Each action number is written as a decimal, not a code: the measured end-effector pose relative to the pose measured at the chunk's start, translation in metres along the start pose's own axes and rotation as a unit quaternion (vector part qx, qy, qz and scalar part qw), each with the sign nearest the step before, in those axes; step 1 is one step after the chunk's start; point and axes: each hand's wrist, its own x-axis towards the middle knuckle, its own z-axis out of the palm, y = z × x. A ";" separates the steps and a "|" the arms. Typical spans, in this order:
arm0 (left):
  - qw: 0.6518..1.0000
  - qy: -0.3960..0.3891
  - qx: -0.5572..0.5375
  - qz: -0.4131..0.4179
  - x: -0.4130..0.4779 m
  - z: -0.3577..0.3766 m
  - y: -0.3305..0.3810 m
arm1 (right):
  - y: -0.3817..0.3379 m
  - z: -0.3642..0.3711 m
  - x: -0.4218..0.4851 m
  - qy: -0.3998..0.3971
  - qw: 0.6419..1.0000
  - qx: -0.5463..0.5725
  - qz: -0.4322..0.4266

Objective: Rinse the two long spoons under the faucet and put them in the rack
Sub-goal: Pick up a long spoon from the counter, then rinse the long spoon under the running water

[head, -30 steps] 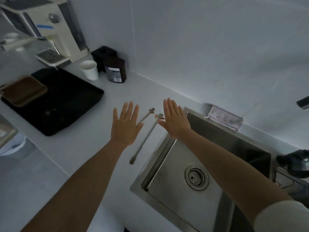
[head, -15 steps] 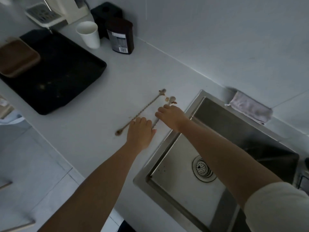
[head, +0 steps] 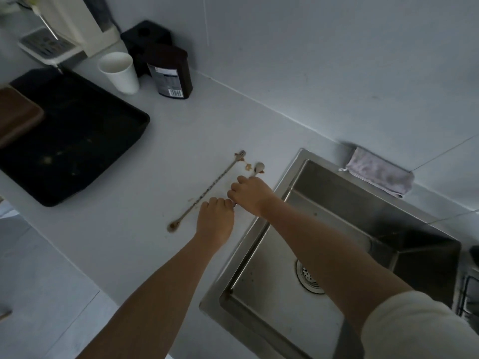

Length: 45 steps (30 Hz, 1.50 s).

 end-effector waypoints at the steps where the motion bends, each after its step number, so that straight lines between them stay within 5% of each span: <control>1: 1.000 -0.002 0.008 0.002 -0.001 0.000 -0.001 | -0.001 -0.001 -0.001 0.022 1.000 -0.014 -0.006; 4: 0.999 -0.047 0.000 -0.010 0.000 -0.017 0.001 | 0.001 -0.006 -0.007 0.041 0.999 0.003 -0.008; 11: 0.997 0.051 0.005 0.049 0.011 -0.064 -0.002 | 0.019 -0.057 -0.047 0.153 0.984 0.026 0.082; 25: 0.942 0.109 0.111 0.298 0.048 -0.172 0.096 | 0.066 -0.083 -0.192 0.171 0.931 0.078 0.312; 35: 0.897 0.118 0.178 0.387 0.067 -0.202 0.160 | 0.076 -0.086 -0.256 0.159 0.883 0.123 0.424; 38: 0.896 0.130 0.164 0.392 0.073 -0.208 0.160 | 0.074 -0.094 -0.269 0.260 0.809 0.203 0.487; 40: 0.867 0.200 0.143 0.434 0.078 -0.213 0.162 | 0.074 -0.098 -0.284 0.341 0.718 0.258 0.549; 45: 0.854 0.203 0.145 0.458 0.091 -0.215 0.175 | 0.077 -0.082 -0.324 0.444 0.468 0.399 0.652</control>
